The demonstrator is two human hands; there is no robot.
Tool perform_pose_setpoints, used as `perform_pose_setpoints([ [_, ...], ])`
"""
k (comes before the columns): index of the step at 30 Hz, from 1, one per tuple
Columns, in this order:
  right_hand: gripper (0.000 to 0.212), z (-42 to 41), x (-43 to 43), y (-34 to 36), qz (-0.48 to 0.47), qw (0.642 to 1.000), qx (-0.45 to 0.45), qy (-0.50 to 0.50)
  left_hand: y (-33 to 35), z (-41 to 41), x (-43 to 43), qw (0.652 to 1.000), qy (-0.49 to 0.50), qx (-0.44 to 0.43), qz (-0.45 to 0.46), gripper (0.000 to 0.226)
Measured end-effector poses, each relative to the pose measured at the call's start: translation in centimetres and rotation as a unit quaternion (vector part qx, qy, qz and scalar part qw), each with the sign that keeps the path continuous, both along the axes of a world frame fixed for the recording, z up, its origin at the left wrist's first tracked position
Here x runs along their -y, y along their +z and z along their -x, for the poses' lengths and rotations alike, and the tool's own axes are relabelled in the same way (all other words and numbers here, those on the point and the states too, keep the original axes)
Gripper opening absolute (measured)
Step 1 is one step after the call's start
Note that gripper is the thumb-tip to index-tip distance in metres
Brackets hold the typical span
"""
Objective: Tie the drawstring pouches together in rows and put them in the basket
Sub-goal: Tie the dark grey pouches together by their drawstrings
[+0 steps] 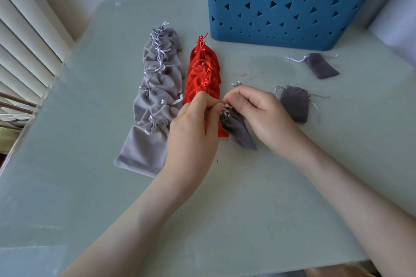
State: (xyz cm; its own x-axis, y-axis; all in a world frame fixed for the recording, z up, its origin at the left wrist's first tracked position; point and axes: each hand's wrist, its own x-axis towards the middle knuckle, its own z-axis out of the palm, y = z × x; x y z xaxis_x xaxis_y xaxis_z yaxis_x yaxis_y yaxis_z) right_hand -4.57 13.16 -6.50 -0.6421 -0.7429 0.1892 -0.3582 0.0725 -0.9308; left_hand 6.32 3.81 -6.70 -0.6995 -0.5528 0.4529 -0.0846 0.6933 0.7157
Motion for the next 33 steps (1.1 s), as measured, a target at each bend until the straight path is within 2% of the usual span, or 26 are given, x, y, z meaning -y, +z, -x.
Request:
perform_pose_setpoints([
  [8, 0.018, -0.11, -0.28, 0.44, 0.005, 0.994, 0.099, 0.037, 0.03, 0.05, 0.11, 1.0, -0.002, 0.001, 0.0, 0.007],
  [12, 0.019, 0.0, -0.42, 0.65, 0.015, 0.993, 0.107, 0.053, 0.09, 0.03, -0.06, 0.999, -0.008, -0.004, -0.038, 0.004],
  [16, 0.019, -0.09, -0.4, 0.78, 0.019, 0.994, 0.092, 0.055, -0.07, 0.07, 0.3, 0.99, -0.037, -0.012, -0.134, 0.01],
  [22, 0.011, -0.02, -0.29, 0.5, 0.026, 0.998, 0.058, 0.021, 0.32, 0.12, 0.8, 0.955, -0.096, -0.023, -0.281, 0.017],
  [26, 0.013, 0.14, -0.39, 0.56, 0.014, 0.999, 0.044, 0.001, -0.04, 0.25, 0.73, 0.957, -0.079, -0.026, -0.276, 0.014],
  [29, 0.016, 0.44, -0.48, 0.65, -0.027, 0.999, -0.001, -0.019, -0.44, 0.36, 0.68, 0.964, -0.058, -0.034, -0.257, 0.012],
  [33, 0.015, 0.49, -0.63, 0.99, -0.067, 0.997, -0.036, 0.007, -0.55, 0.35, 0.48, 0.977, -0.045, -0.027, -0.208, 0.01],
])
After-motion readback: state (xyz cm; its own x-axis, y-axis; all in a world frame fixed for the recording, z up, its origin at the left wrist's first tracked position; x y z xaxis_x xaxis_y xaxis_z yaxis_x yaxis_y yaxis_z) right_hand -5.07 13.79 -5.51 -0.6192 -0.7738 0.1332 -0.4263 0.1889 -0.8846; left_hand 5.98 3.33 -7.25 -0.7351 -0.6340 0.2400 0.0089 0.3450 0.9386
